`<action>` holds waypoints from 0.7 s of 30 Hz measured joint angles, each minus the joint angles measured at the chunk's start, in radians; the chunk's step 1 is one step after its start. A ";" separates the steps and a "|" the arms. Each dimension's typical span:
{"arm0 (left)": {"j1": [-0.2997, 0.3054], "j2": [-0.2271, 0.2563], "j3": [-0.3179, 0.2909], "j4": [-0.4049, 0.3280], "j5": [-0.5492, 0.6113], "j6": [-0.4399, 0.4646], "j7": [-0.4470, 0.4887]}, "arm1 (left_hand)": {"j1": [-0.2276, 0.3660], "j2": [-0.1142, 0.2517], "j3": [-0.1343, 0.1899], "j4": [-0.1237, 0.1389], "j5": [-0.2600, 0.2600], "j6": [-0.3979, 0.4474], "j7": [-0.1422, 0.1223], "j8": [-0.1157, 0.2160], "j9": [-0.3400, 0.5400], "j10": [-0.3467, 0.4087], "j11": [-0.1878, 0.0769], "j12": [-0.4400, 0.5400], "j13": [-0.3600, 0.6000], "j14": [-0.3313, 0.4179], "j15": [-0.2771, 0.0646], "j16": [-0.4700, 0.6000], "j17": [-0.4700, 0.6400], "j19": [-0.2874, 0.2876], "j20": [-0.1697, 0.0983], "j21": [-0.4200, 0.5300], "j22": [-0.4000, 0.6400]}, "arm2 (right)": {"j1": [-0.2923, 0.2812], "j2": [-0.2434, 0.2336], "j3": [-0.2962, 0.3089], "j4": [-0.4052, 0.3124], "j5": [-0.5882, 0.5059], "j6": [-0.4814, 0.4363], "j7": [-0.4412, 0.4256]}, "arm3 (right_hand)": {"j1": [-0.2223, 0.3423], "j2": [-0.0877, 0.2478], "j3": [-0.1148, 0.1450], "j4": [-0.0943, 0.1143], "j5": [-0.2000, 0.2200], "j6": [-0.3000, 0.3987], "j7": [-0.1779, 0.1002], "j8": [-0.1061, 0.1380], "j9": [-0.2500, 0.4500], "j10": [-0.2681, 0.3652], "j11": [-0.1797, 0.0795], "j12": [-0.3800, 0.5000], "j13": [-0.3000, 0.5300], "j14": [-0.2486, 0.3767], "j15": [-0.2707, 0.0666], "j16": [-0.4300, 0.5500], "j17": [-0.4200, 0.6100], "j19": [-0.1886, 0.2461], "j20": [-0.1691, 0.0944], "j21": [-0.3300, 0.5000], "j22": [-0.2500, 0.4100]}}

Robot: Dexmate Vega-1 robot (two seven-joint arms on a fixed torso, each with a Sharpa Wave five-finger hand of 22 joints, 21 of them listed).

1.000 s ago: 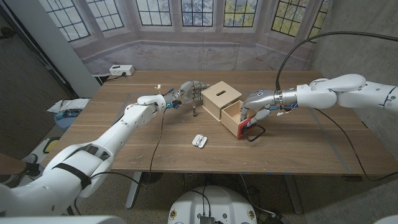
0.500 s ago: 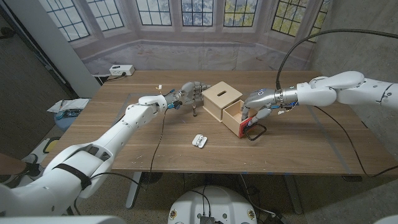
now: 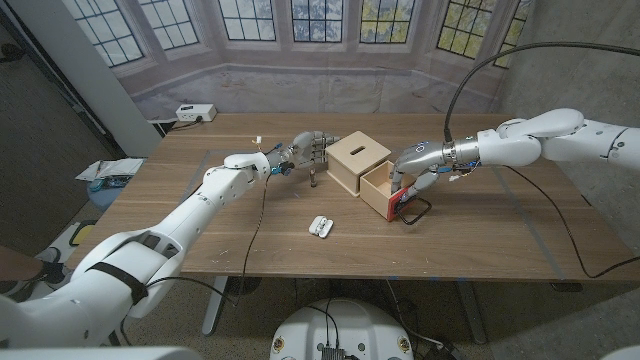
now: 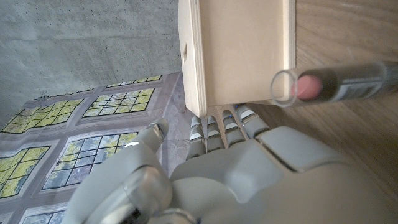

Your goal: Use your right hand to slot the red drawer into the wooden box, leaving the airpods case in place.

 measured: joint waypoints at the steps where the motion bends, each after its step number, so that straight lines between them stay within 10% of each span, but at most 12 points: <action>1: 0.000 -0.001 0.000 0.000 0.000 0.000 0.001 | 0.000 0.000 0.000 0.000 0.000 0.000 0.000 0.000 0.000 0.000 0.000 0.000 0.001 0.000 0.000 0.000 0.000 0.000 0.000 0.000 0.000 | 0.006 0.005 -0.003 0.008 -0.002 0.003 -0.001 | 0.000 0.000 0.000 0.000 0.000 0.000 0.000 0.000 0.000 0.000 0.000 0.000 0.000 0.000 0.000 0.000 0.000 0.000 0.000 0.000 0.000; 21: -0.007 -0.017 0.001 0.033 0.000 -0.007 -0.003 | 0.000 0.000 0.004 -0.004 0.000 0.000 0.000 0.000 0.000 0.000 0.000 0.000 0.001 0.000 0.000 0.000 0.000 0.000 0.000 0.000 0.000 | 0.028 0.014 -0.015 0.022 0.016 -0.009 0.015 | 0.000 0.000 0.000 0.000 0.001 0.000 0.000 0.000 0.001 0.000 0.000 -0.008 -0.001 0.000 0.000 -0.004 0.000 0.000 0.000 0.000 0.000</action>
